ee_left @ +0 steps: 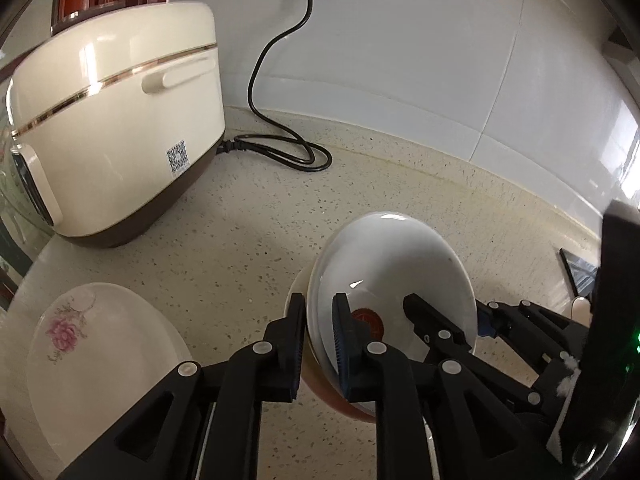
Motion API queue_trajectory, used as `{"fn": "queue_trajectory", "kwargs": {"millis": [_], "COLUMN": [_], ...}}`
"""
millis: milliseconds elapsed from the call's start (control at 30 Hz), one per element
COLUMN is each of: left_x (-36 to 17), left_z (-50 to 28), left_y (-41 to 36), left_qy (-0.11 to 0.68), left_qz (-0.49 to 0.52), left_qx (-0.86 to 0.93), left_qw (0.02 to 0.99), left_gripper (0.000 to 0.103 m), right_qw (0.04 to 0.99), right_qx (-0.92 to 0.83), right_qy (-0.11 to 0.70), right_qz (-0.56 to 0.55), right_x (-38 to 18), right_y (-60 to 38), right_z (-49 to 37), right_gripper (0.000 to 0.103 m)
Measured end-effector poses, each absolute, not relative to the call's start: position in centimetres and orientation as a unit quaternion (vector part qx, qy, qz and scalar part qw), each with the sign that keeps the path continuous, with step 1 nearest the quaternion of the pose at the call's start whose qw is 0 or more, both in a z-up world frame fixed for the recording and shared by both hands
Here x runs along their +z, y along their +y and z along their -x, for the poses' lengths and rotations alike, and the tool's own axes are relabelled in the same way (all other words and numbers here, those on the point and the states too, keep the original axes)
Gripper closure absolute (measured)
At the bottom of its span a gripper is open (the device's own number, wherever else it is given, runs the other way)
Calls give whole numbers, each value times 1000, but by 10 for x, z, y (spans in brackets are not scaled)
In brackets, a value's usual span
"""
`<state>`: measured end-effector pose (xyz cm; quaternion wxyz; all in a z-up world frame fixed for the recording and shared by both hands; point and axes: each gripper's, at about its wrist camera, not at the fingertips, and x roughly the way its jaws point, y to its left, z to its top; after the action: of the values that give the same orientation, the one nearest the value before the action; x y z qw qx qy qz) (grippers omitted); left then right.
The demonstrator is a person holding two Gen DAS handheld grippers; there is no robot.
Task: Organize plates and bowls
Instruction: 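Lower the red-rimmed bowl into the white bowl and open both grippers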
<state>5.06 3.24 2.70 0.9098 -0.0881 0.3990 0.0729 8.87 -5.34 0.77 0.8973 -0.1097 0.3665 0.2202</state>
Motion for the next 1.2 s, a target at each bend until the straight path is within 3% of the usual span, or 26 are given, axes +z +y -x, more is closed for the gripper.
{"fn": "queue_trajectory", "kwargs": {"millis": [467, 533, 600, 1033, 1133, 1200], "left_x": [26, 24, 23, 24, 19, 15], "left_z": [-43, -42, -41, -31, -34, -38], "left_y": [39, 51, 63, 72, 82, 86], "left_qy": [404, 405, 405, 385, 379, 383], "left_qz": [108, 154, 196, 201, 220, 230], "left_qx": [55, 30, 8, 36, 45, 38], "left_qw": [907, 901, 893, 900, 898, 894], "left_gripper": [83, 74, 73, 71, 70, 70], "right_qw": [895, 895, 894, 895, 899, 902], "right_qx": [229, 229, 229, 235, 235, 235], "right_qy": [369, 369, 370, 370, 362, 354], "right_qz": [102, 101, 102, 83, 79, 72], "right_x": [7, 6, 5, 6, 9, 13], "right_y": [-54, -53, -53, -57, -58, -61], "right_z": [-88, -88, -88, -90, -87, -85], "right_gripper": [78, 78, 78, 78, 68, 45]}}
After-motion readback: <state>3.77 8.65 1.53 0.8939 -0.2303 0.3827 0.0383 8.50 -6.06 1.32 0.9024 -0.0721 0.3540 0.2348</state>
